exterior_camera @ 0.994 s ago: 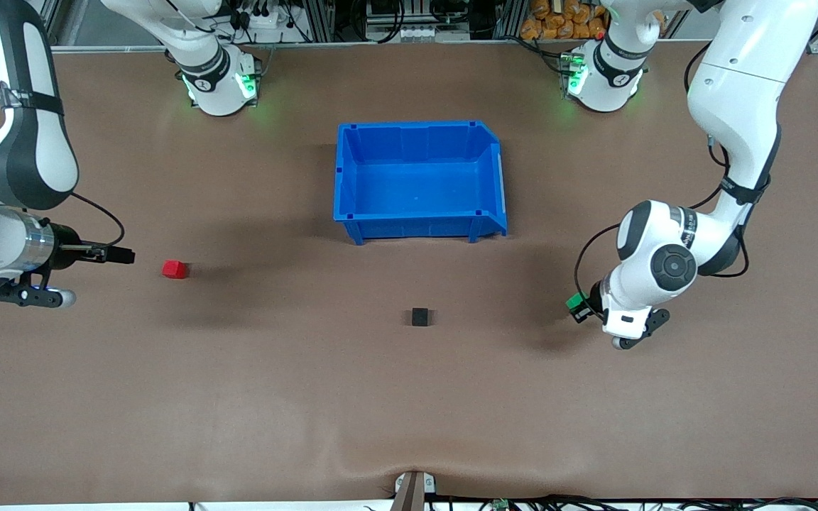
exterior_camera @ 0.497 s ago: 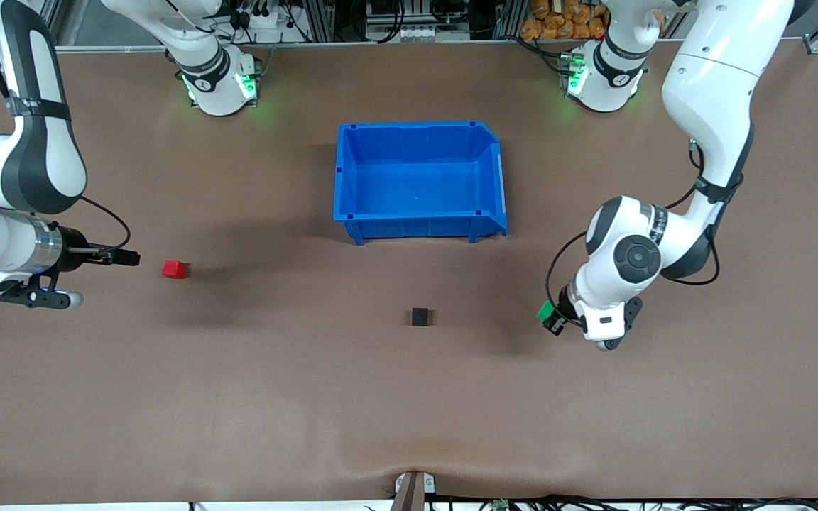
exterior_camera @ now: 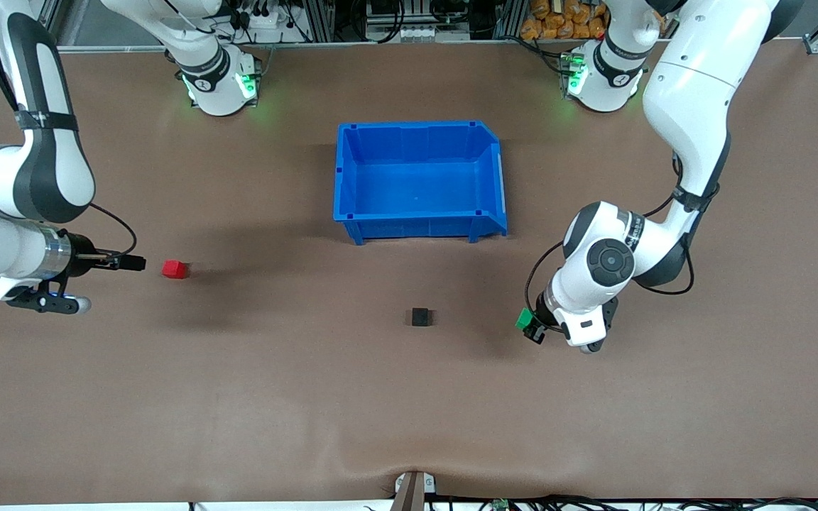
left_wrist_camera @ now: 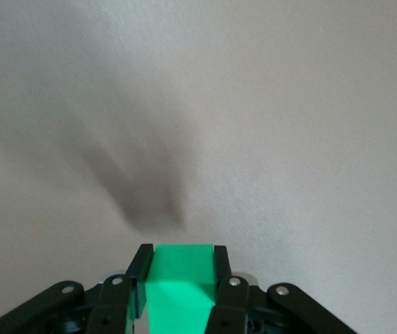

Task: Attach green and red cubes to black cube
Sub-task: 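Carry the green cube toward the black cube while the right gripper grasps the red cube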

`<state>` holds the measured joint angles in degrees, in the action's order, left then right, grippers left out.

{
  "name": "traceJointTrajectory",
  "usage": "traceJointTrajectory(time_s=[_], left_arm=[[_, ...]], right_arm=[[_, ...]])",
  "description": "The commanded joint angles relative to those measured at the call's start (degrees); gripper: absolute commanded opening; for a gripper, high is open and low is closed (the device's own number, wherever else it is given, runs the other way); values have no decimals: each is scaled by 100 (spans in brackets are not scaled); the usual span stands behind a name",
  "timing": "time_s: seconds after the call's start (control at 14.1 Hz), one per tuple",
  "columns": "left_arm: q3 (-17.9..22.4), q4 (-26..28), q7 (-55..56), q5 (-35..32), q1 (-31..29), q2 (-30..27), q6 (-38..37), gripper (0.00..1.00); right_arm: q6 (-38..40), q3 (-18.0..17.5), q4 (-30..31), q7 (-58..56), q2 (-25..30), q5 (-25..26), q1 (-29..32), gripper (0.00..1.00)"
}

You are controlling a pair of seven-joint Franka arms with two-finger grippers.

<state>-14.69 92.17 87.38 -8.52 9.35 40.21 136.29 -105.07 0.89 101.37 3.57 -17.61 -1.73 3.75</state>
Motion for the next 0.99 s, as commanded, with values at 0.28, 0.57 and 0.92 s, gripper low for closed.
traceJointTrajectory(time_s=[0.28, 0.57, 0.92], left_arm=[[54, -1015, 1050, 369, 593, 716, -199, 0], [72, -1394, 2061, 404, 761, 988, -199, 0], [89, -1482, 2527, 395, 980, 1164, -77, 0]], right_arm=[[-303, -89, 269, 21, 12, -143, 152, 100], [-409, -89, 278, 21, -207, -152, 231, 100], [-418, -89, 339, 21, -225, -152, 214, 100]])
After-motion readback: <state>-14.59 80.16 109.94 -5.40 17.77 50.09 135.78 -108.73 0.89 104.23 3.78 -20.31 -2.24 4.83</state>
